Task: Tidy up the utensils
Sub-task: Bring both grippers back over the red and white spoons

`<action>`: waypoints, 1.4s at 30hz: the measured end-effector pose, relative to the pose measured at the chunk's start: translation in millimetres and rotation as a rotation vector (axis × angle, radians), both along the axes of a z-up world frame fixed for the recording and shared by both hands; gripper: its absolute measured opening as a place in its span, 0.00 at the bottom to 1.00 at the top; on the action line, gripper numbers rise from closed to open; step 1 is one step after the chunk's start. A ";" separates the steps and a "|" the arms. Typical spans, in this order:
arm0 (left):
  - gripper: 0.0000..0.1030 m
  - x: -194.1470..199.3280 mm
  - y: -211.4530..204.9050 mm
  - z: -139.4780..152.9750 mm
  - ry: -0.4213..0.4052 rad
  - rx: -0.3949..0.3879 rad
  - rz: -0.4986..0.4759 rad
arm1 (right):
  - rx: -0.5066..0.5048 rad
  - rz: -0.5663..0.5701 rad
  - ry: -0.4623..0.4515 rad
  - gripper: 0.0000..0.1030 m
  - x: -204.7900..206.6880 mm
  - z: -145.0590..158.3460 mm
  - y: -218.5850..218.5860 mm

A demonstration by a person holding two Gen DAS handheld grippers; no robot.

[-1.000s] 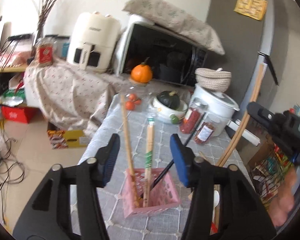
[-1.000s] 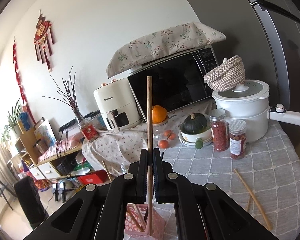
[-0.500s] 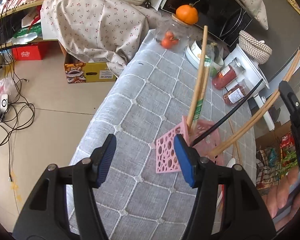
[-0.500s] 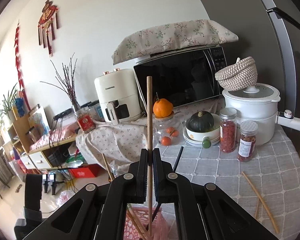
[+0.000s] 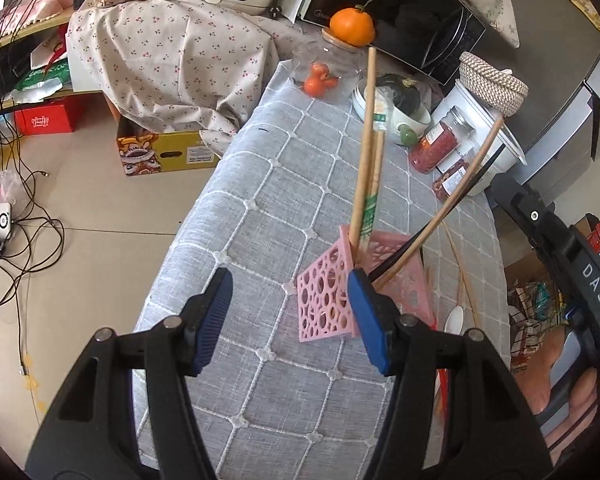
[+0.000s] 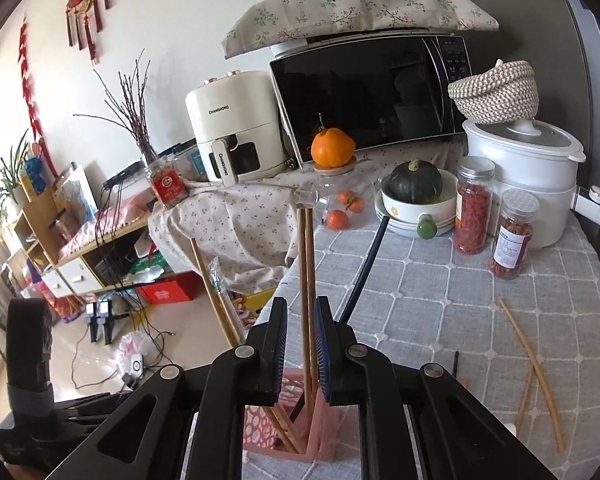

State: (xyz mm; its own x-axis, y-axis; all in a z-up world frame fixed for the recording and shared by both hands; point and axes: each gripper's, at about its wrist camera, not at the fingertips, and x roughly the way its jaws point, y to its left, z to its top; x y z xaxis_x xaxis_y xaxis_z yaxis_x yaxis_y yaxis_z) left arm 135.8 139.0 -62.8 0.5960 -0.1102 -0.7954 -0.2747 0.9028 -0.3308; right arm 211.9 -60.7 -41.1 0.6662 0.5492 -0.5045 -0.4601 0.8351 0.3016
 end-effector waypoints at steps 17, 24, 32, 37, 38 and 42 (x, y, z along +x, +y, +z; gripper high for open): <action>0.59 -5.1 -80.5 22.8 -0.034 0.030 -0.169 | -0.068 -0.155 0.037 0.44 -7.0 26.6 -96.1; 0.59 -0.4 -141.2 -3.4 0.047 0.057 -0.303 | -0.167 -0.227 0.205 0.44 3.5 -2.0 -150.8; 0.59 24.4 -182.3 -38.5 0.162 0.009 -0.353 | -0.152 -0.256 0.334 0.44 10.5 -27.8 -185.8; 0.59 37.6 -199.7 -58.4 0.222 -0.042 -0.364 | -0.171 -0.232 0.353 0.44 12.1 -36.5 -185.7; 0.59 39.8 -203.7 -63.4 0.236 -0.041 -0.364 | -0.174 -0.222 0.366 0.44 13.1 -39.5 -185.2; 0.56 44.2 -212.9 -78.0 0.276 -0.030 -0.361 | -0.207 -0.221 0.389 0.44 15.9 -49.6 -184.4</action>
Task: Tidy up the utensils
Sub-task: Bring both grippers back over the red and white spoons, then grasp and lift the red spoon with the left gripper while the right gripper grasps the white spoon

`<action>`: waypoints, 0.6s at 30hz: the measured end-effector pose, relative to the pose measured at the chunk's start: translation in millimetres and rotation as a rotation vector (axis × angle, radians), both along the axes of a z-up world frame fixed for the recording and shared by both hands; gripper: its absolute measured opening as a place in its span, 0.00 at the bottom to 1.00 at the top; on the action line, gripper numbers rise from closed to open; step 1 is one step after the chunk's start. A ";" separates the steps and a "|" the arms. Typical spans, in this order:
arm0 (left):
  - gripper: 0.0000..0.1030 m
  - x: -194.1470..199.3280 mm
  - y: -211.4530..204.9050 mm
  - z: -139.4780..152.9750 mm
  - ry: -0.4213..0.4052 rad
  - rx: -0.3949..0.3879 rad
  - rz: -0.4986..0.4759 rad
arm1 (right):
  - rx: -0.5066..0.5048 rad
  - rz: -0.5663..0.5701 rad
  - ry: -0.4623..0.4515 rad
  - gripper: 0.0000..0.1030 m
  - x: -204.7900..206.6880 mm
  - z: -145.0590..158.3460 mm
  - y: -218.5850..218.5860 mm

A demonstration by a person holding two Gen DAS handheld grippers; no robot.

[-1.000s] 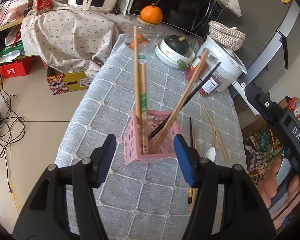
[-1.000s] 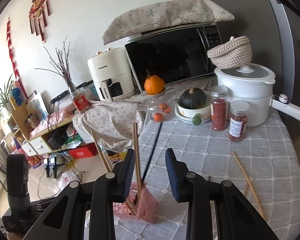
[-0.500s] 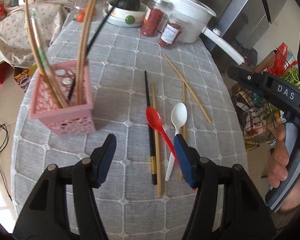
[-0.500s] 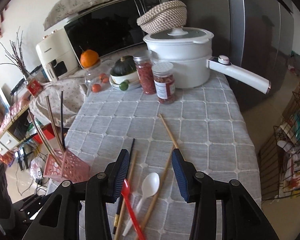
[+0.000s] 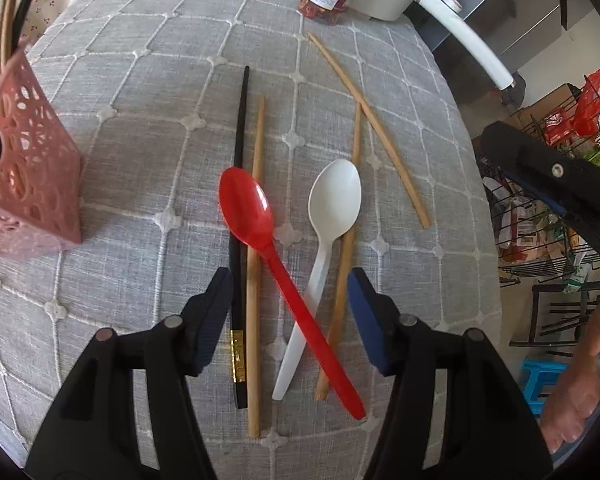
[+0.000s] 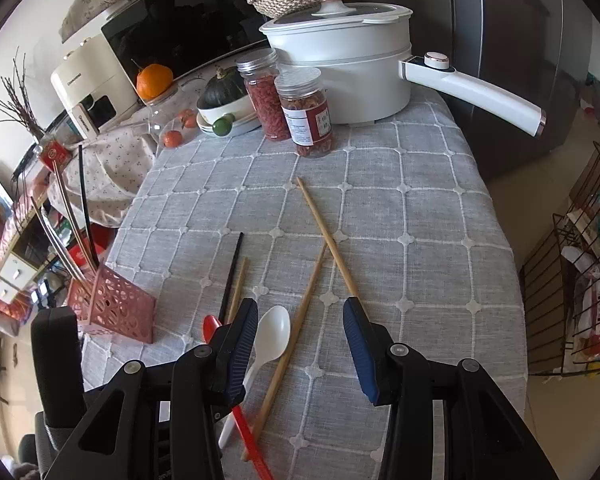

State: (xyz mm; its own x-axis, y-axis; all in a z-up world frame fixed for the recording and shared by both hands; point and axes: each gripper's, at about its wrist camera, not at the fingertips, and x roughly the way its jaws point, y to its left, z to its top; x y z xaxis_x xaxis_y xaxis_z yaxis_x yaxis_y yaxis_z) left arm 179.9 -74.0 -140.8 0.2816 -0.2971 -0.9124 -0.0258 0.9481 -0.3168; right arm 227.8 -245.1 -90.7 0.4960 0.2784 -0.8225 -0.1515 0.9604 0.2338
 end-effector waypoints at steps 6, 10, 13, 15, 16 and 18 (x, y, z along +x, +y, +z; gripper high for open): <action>0.20 4.9 -1.7 -0.4 -0.036 0.038 -0.017 | 0.013 0.002 -0.010 0.44 -1.6 2.4 -3.5; 0.10 5.4 4.3 -1.3 -0.047 0.052 -0.025 | 0.008 0.006 -0.002 0.44 -1.0 -1.1 -2.7; 0.09 8.2 7.0 -4.1 -0.044 0.037 -0.034 | 0.003 0.003 0.010 0.44 0.2 -5.6 -2.9; 0.09 8.5 8.0 -3.9 -0.044 0.030 -0.042 | 0.003 0.005 0.017 0.44 0.5 -8.2 -1.8; 0.09 8.6 8.3 -3.8 -0.043 0.028 -0.043 | 0.001 0.008 0.022 0.44 0.5 -10.1 -0.8; 0.08 6.9 10.5 -0.5 -0.053 0.016 -0.041 | 0.001 0.020 0.035 0.44 -0.2 -14.2 2.1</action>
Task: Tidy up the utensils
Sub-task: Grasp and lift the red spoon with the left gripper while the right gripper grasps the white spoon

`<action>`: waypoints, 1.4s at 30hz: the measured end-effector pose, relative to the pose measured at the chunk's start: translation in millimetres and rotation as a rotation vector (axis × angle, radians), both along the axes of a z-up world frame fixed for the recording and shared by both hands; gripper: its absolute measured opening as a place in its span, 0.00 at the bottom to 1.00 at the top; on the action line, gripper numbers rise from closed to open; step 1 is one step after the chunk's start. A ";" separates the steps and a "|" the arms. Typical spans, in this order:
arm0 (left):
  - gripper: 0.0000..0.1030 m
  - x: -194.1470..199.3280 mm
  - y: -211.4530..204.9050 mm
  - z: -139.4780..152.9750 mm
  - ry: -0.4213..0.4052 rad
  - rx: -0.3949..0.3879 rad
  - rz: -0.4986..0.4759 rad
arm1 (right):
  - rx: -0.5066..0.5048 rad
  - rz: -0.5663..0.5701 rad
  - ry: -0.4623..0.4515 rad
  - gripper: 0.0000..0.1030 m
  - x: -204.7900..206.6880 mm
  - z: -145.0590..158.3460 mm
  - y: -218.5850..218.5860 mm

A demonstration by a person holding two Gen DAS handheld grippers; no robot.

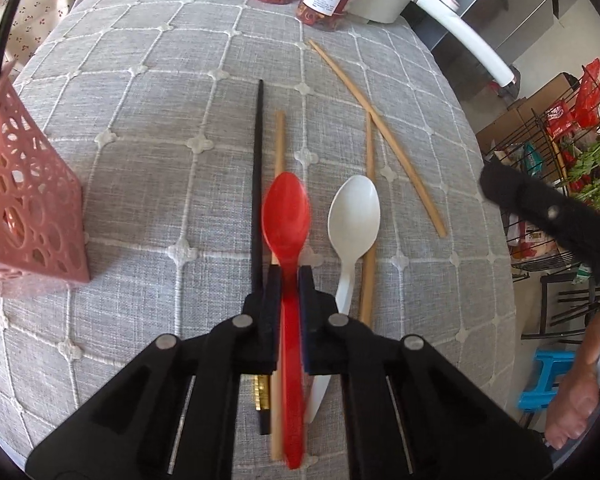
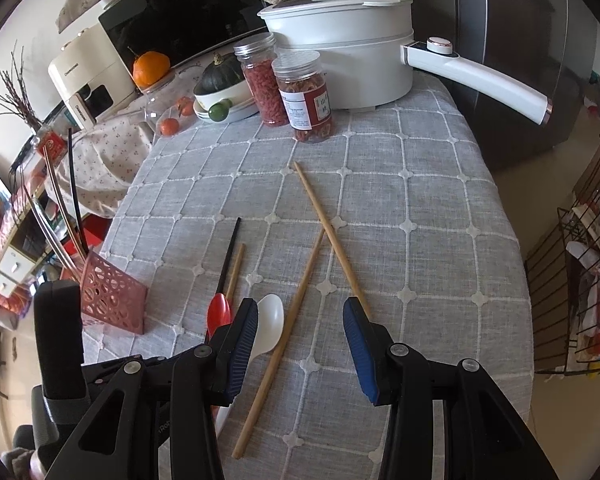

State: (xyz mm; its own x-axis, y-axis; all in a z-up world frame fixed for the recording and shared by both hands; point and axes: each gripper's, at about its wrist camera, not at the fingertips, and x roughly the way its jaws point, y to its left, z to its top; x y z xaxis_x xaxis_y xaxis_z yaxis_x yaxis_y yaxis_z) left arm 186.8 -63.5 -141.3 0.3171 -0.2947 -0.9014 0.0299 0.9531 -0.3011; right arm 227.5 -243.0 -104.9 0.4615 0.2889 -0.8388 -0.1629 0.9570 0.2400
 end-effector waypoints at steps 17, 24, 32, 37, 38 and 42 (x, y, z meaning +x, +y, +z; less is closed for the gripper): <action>0.08 -18.4 24.3 39.9 -0.143 -0.045 0.006 | 0.187 0.134 0.303 0.29 -0.5 -67.7 45.6; 0.08 -19.3 29.9 45.2 -0.172 -0.040 0.013 | 0.109 0.090 0.309 0.07 5.9 -81.5 49.9; 0.08 -27.5 34.7 70.0 -0.290 -0.037 0.004 | 0.174 0.073 0.104 0.05 -1.2 -30.8 38.8; 0.08 -32.2 44.3 92.6 -0.424 -0.032 0.020 | 0.235 0.093 -0.041 0.05 -9.9 -4.0 39.7; 0.08 -33.1 47.9 98.2 -0.455 -0.036 0.027 | 0.262 0.103 -0.084 0.05 -13.7 5.1 38.6; 0.08 -42.1 61.7 123.5 -0.602 0.003 0.061 | 0.304 0.106 -0.223 0.05 -26.2 28.3 34.5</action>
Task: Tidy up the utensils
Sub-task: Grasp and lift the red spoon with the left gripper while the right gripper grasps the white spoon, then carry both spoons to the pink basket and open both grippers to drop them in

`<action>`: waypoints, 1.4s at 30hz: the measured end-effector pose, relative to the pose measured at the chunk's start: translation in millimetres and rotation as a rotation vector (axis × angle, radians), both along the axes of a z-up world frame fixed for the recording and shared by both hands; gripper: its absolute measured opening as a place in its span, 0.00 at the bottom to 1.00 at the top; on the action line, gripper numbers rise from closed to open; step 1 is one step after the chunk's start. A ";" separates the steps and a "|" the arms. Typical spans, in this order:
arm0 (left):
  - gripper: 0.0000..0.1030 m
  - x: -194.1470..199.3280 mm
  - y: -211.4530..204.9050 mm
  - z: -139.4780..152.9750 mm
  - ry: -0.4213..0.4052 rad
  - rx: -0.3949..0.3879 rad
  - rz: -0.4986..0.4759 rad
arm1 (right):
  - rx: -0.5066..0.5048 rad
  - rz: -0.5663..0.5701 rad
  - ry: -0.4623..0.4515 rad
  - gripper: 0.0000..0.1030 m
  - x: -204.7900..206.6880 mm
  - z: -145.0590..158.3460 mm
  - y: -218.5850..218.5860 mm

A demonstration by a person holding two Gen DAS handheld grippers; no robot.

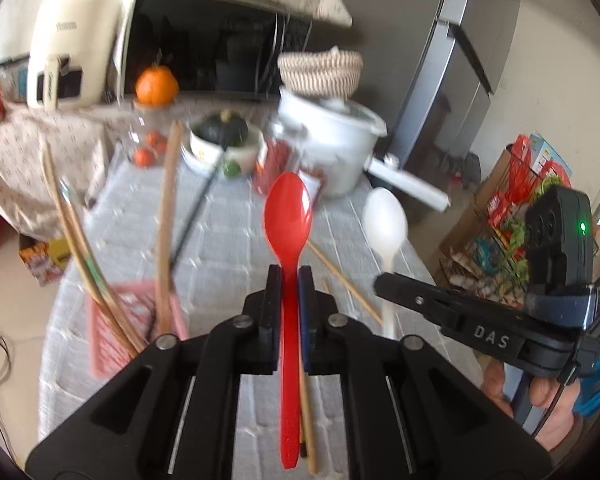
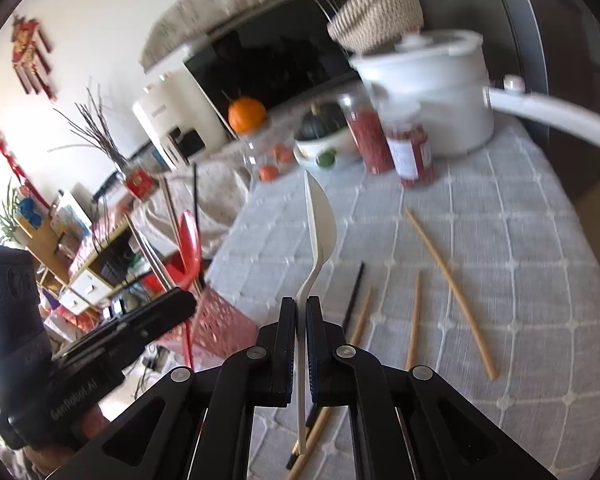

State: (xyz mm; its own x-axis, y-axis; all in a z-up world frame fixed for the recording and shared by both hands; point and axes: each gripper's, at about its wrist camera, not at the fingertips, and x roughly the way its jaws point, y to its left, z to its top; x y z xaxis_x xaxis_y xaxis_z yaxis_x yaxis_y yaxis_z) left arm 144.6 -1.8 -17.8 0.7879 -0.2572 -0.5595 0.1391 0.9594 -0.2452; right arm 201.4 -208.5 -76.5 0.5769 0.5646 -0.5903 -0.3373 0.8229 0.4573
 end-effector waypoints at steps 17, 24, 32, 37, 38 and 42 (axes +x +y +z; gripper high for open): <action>0.08 -3.8 80.8 0.5 -0.317 0.000 0.448 | -0.089 0.071 -0.358 0.05 -49.2 42.5 31.8; 0.08 -10.2 78.4 -10.6 -0.372 0.017 0.498 | -0.106 0.105 -0.345 0.05 -52.7 38.2 38.4; 0.08 -6.6 83.6 -29.9 -0.286 0.011 0.486 | -0.110 0.106 -0.336 0.05 -51.7 36.5 37.8; 0.10 -9.4 105.8 -22.8 -0.195 -0.098 0.500 | -0.111 0.114 -0.327 0.05 -50.9 35.8 38.4; 0.14 -10.3 110.1 -21.4 -0.164 -0.119 0.503 | -0.104 0.117 -0.322 0.05 -50.3 35.6 38.2; 0.42 -8.8 118.2 -23.1 0.009 -0.140 0.522 | -0.081 0.118 -0.276 0.05 -42.6 30.5 42.2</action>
State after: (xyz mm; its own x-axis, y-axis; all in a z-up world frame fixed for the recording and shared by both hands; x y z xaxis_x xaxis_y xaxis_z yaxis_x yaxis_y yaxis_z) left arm 135.9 116.3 -40.9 0.8261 0.0948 -0.5555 -0.3506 0.8582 -0.3750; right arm 158.7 -166.2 -46.0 0.6545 0.5951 -0.4663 -0.5354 0.8003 0.2699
